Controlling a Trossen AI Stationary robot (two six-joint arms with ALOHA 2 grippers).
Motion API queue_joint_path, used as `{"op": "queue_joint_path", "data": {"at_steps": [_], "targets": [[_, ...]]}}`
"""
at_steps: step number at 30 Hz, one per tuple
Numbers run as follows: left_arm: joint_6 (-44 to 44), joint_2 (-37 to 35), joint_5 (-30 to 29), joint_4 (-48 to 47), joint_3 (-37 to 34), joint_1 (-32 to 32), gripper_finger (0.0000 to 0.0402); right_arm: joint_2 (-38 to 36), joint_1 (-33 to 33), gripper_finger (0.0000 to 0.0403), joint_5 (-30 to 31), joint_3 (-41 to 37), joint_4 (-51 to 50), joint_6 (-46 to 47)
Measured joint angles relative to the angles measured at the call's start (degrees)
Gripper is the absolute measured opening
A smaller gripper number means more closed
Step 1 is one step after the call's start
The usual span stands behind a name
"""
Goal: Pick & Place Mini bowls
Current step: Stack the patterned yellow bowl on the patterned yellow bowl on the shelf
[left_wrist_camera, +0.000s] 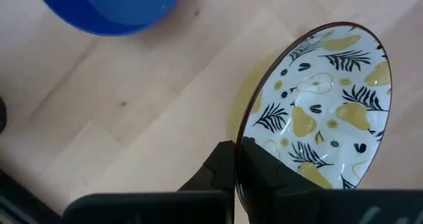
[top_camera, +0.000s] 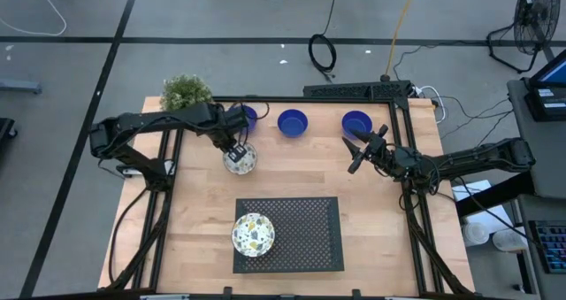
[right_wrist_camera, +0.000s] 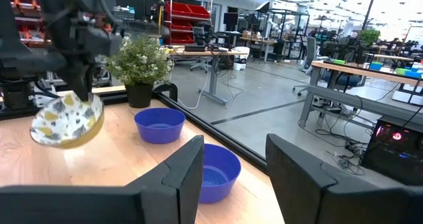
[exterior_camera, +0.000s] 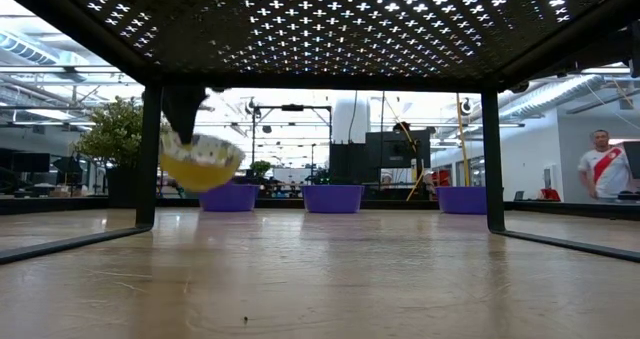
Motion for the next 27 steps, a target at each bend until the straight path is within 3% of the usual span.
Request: {"op": "queue_joint_path", "data": {"at_steps": [20, 23, 27], "targets": [[-3.11, -2.19, -4.94, -15.24, 25.34, -12.27, 0.0011, 0.0, 0.02, 0.0153, -0.03, -0.02, -1.59, 0.05], [-6.12, -2.18, -4.47, -18.04, 28.79, -14.19, 0.0016, 0.0, 0.02, 0.0153, -0.03, -0.02, -1.59, 0.72], [-10.18, -2.07, 0.41, -19.9, 32.39, -16.93, 0.0007, 0.0, 0.02, 0.0153, -0.01, -0.02, -1.64, 1.52]]}}
